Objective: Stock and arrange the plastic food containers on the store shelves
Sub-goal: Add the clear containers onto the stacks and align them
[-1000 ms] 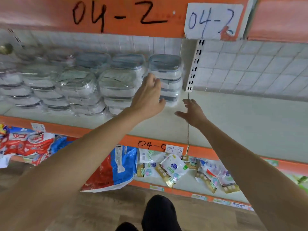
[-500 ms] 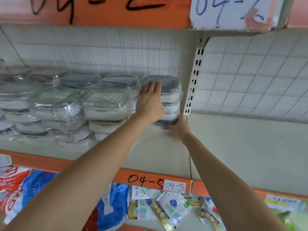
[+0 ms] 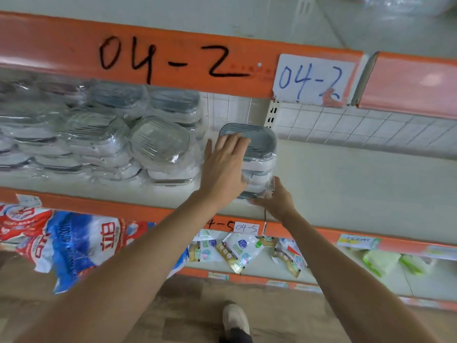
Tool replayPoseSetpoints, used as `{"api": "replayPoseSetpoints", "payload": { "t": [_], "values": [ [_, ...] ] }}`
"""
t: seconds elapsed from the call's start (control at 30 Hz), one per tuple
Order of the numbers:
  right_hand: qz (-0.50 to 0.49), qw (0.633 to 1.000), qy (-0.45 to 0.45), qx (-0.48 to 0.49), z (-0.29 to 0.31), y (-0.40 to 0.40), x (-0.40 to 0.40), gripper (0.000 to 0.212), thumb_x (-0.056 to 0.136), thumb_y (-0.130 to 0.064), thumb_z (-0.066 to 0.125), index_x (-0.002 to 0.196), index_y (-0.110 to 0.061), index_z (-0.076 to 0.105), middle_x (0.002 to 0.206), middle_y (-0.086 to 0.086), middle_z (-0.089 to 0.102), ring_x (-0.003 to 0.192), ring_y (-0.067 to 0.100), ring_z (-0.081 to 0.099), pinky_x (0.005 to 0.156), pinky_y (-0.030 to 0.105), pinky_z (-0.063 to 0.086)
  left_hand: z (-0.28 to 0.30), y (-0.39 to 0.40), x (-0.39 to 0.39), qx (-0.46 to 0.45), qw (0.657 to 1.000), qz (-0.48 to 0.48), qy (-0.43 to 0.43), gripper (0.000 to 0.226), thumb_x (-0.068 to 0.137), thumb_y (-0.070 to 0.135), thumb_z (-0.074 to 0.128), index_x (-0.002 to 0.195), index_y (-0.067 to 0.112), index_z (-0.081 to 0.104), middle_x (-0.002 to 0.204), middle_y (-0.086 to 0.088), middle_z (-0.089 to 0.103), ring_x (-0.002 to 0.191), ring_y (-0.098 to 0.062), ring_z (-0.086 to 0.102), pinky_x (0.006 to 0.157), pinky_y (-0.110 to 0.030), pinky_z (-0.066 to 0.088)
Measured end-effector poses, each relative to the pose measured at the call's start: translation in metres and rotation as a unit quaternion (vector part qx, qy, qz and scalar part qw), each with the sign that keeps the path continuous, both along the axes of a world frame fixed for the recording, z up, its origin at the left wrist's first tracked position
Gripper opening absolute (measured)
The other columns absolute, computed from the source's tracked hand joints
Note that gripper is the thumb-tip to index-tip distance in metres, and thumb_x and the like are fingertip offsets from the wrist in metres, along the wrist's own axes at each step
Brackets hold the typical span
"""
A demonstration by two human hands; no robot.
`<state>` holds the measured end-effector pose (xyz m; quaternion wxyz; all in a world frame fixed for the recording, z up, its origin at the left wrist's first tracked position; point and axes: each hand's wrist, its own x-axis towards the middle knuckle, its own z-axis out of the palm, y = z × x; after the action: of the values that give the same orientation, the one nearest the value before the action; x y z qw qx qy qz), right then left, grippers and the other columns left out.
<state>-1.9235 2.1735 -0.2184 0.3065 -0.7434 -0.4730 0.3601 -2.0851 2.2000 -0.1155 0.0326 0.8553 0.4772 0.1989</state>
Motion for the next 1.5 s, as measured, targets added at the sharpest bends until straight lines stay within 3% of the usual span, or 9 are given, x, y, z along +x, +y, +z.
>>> {"api": "replayPoseSetpoints", "payload": {
  "t": [0.17,0.27,0.4,0.5,0.67,0.87,1.03,1.2,1.5],
  "values": [
    [-0.016,0.999,-0.005,-0.031,0.006,-0.037,-0.002,0.07,0.07,-0.023,0.081,0.128,-0.014,0.042,0.11,0.0,0.059,0.097,0.021,0.055,0.077,0.028,0.04,0.002,-0.028,-0.001,-0.023,0.999,-0.037,0.003,0.066,0.078,0.002,0.053,0.141,0.013,0.037,0.147,-0.002,0.034,0.137,-0.02,0.026,0.113,-0.041,0.022],
    [0.005,0.999,-0.007,-0.053,0.019,-0.04,0.002,0.086,0.075,-0.012,0.076,0.144,-0.01,0.025,0.136,0.009,0.049,0.119,0.027,0.049,0.095,0.035,0.041,0.004,-0.025,-0.005,-0.021,0.998,-0.054,-0.006,0.065,0.079,-0.004,0.051,0.141,0.012,0.038,0.147,-0.003,0.035,0.136,-0.021,0.028,0.113,-0.037,0.023],
    [-0.012,1.0,0.005,-0.024,0.039,-0.053,0.01,0.081,0.08,0.01,0.061,0.147,-0.011,0.019,0.149,0.007,0.036,0.135,0.016,0.035,0.094,0.017,0.033,0.009,-0.022,-0.01,-0.035,0.996,-0.072,-0.045,0.062,0.075,-0.014,0.051,0.134,0.005,0.049,0.139,-0.009,0.046,0.128,-0.026,0.038,0.109,-0.036,0.031],
    [-0.009,1.0,0.012,0.023,0.06,-0.062,0.01,0.076,0.079,0.011,0.059,0.144,-0.01,0.026,0.147,0.008,0.037,0.133,0.016,0.036,0.102,0.021,0.031,0.012,-0.023,-0.01,-0.03,0.993,-0.096,-0.069,0.055,0.073,-0.02,0.051,0.124,0.001,0.058,0.128,-0.013,0.055,0.119,-0.031,0.046,0.102,-0.039,0.039],
    [0.04,0.996,-0.042,0.073,0.1,-0.071,0.018,0.081,0.079,0.0,0.064,0.147,-0.008,0.02,0.15,0.007,0.024,0.137,0.021,0.029,0.11,0.033,0.03,0.022,-0.026,-0.003,-0.035,0.988,-0.134,-0.073,0.046,0.073,-0.021,0.054,0.113,-0.001,0.063,0.119,-0.013,0.06,0.113,-0.032,0.051,0.096,-0.04,0.044],
    [0.133,0.955,-0.236,0.119,0.131,-0.053,0.009,0.087,0.077,-0.036,0.074,0.143,-0.003,0.028,0.148,0.014,0.028,0.136,0.028,0.027,0.111,0.037,0.028,0.028,-0.029,-0.008,-0.042,0.986,-0.144,-0.073,0.041,0.075,-0.021,0.055,0.111,-0.003,0.063,0.119,-0.016,0.059,0.115,-0.032,0.05,0.098,-0.036,0.043],
    [0.134,0.937,-0.313,0.081,0.137,-0.041,0.004,0.091,0.072,-0.046,0.075,0.14,-0.007,0.029,0.131,0.012,0.033,0.122,0.026,0.034,0.1,0.037,0.039,0.021,-0.032,-0.012,-0.103,0.989,-0.028,-0.1,0.051,0.078,-0.005,0.063,0.126,-0.003,0.045,0.131,-0.021,0.036,0.127,-0.031,0.036,0.105,-0.032,0.04],
    [0.128,0.938,-0.319,0.052,0.14,-0.046,0.004,0.086,0.068,-0.05,0.075,0.13,-0.003,0.036,0.122,0.012,0.031,0.113,0.026,0.031,0.096,0.033,0.039,0.015,-0.022,-0.014,-0.23,0.973,-0.012,-0.001,0.08,0.085,0.013,0.066,0.146,-0.003,0.017,0.154,-0.017,0.015,0.145,-0.027,0.012,0.117,-0.033,0.019],
    [0.101,0.967,-0.231,0.022,0.124,-0.102,0.036,0.091,0.068,-0.036,0.08,0.135,-0.003,0.03,0.127,0.012,0.034,0.117,0.025,0.035,0.095,0.033,0.04,0.013,-0.012,0.019,-0.159,0.958,-0.108,0.213,0.089,0.086,0.01,0.061,0.15,0.003,-0.001,0.159,-0.01,-0.006,0.147,-0.024,-0.004,0.119,-0.033,0.003]
  ]
}}
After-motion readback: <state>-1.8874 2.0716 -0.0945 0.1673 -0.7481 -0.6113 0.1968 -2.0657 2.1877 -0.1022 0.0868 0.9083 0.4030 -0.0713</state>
